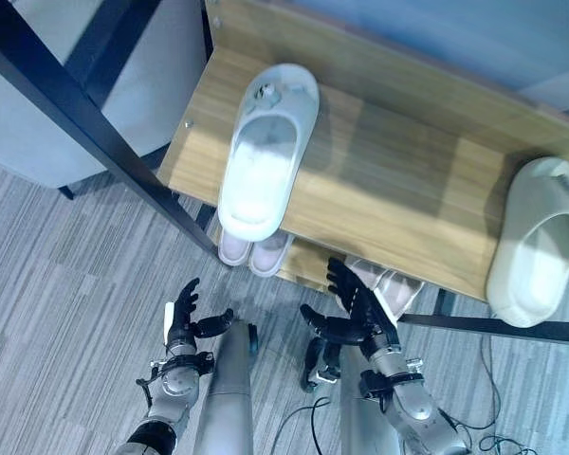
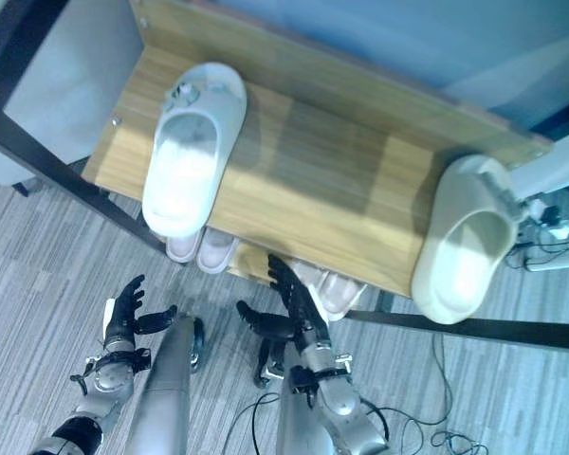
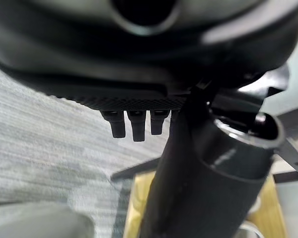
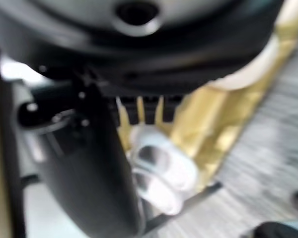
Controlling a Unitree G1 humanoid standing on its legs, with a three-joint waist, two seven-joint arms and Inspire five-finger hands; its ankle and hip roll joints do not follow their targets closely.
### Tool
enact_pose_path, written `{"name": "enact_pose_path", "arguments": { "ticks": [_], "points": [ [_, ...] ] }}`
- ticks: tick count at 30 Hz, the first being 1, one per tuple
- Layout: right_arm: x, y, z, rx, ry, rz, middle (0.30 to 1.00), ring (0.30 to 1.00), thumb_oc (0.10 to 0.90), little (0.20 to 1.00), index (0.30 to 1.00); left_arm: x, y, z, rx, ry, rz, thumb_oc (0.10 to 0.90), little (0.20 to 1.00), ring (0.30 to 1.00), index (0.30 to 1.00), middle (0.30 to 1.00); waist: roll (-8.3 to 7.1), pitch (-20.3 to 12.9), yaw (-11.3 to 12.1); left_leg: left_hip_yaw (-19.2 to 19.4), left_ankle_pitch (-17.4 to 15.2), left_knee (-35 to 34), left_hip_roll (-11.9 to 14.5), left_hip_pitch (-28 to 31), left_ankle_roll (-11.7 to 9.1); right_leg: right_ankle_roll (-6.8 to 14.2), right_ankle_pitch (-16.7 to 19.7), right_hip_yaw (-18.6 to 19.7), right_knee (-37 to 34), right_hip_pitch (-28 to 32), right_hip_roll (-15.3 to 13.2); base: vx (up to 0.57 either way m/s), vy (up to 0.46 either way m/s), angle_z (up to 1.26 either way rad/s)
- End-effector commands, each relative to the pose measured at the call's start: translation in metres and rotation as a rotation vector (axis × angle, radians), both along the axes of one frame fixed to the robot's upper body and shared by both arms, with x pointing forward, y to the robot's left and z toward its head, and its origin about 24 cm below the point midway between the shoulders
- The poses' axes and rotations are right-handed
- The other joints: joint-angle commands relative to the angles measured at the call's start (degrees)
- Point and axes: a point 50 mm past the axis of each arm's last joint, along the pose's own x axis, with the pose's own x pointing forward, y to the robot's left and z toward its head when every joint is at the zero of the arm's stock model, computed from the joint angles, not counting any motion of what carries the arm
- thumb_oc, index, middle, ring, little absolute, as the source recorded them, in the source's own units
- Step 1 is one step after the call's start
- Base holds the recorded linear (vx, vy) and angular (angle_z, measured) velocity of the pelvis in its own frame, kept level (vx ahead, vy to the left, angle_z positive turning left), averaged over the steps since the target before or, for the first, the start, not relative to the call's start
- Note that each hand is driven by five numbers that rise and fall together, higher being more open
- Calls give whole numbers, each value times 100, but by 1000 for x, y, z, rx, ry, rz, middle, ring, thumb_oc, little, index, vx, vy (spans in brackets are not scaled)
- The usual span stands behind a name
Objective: Arrange the slippers neatly on the shoe rack.
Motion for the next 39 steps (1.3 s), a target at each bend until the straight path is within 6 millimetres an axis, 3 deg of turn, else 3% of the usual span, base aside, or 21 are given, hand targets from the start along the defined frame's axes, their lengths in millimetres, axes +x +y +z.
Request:
{"name": "enact_pose_path", "arguments": {
  "ticks": [1,3,4,8,12,14,15,16,20,22,25,26,27,28,29,34,39],
  "points": [
    [-5,-1,7,48,-65,-6,900,900,800,900,900,-16,-4,-12,34,38,-60,800,900,900,900,900,92,-563,18,-407,414,-1079,238,627,62,457,1074,15,-1459,447,-403,129,31,-3],
    [-11,-10,-9,49,16,-47,900,900,800,900,900,-23,-6,-17,52,65,-103,800,900,900,900,900,79,-652,1,-341,561,-1678,209,1180,28,540,1243,-42,-1971,945,-399,78,12,-3],
    [-14,-14,-19,28,62,-67,900,900,800,900,900,-27,-7,-21,54,90,-120,800,900,900,900,900,69,-660,-14,-260,861,-2106,160,1454,32,521,1538,-75,-2359,1202,-381,63,1,0],
    [-31,-44,-58,-112,226,-209,900,900,800,900,900,-48,-17,-38,75,183,-194,800,900,900,900,900,78,-837,-72,-33,1135,-3222,29,2669,-65,678,1901,-222,-3450,2409,-328,158,28,2],
    [-50,-67,-90,-290,388,-306,900,900,800,900,900,-79,-32,-59,87,294,-288,800,900,900,900,900,146,-1108,-57,132,1610,-4641,-125,3897,-185,970,2581,-230,-4554,3397,-272,172,43,3],
    [-56,-68,-102,-286,464,-340,900,900,800,900,900,-88,-35,-69,72,371,-293,800,900,900,900,900,207,-1087,-53,41,1894,-5195,-210,4395,-212,1047,2602,267,-4643,3791,-16,53,-30,-7],
    [-60,-68,-107,-289,495,-342,900,900,800,900,900,-91,-34,-74,88,406,-292,800,900,900,900,900,259,-1070,-67,-4,1999,-5379,-213,4565,-198,1077,2488,626,-4470,3912,197,-74,-110,15],
    [-69,-63,-117,-275,555,-335,900,900,800,900,900,-101,-33,-83,109,483,-295,800,900,900,900,900,292,-1215,-4,-108,2146,-5618,-176,4694,-174,1029,2237,980,-4550,4435,476,-133,-161,21],
    [-79,-49,-128,-143,644,-331,900,900,800,900,900,-105,-28,-88,108,550,-277,800,900,900,900,900,139,-1491,121,-370,2454,-6002,-273,4634,-251,774,1865,1051,-5480,5020,799,-137,-201,49],
    [-80,-42,-128,-93,653,-290,900,900,800,900,900,-106,-23,-89,94,564,-255,800,900,900,900,900,106,-1534,124,-391,2595,-6204,-173,4690,-292,662,1846,1103,-5680,5099,977,-147,-219,40],
    [-81,-36,-129,-28,677,-247,900,900,800,900,900,-101,-17,-88,90,567,-239,800,900,900,900,900,48,-1502,147,-565,2840,-6075,-153,4455,-399,562,1935,1015,-5910,5123,1020,-252,-162,28],
    [-78,-36,-127,-24,670,-207,900,900,800,900,900,-91,-16,-83,78,533,-217,800,900,900,900,900,-103,-1370,167,-839,2518,-5650,-388,4325,-445,598,2232,1038,-6070,4977,870,-373,-74,20],
    [-79,-36,-127,-27,673,-195,900,900,800,900,900,-91,-16,-83,71,529,-210,800,900,900,900,900,-161,-1379,138,-952,2332,-5490,-455,4392,-438,635,2320,1066,-6155,4959,787,-296,-15,4],
    [-79,-36,-127,-29,675,-186,900,900,800,900,900,-92,-17,-83,65,526,-203,800,900,900,900,900,-177,-1390,100,-1025,2170,-5398,-471,4495,-425,657,2375,1119,-6229,4986,737,-33,124,-37],
    [-81,-37,-128,-41,678,-166,900,900,800,900,900,-97,-18,-85,62,534,-203,800,900,900,900,900,-85,-1526,-7,-1049,1940,-5630,-357,4876,-384,703,2415,1256,-6305,4949,744,18,155,-51],
    [-87,-46,-131,-49,706,-178,900,900,800,900,900,-94,-23,-84,75,525,-265,800,900,900,900,900,91,-1593,-155,-748,1854,-5928,-467,5186,-227,808,2454,1483,-6165,4940,640,53,151,-27],
    [-92,-53,-138,-41,782,-121,900,900,800,900,900,-81,-31,-78,172,510,-465,800,900,900,900,900,238,-1579,-202,-460,1801,-6124,-684,5324,-36,1035,2595,1684,-5919,4679,368,-10,187,-36]
  ]
}}
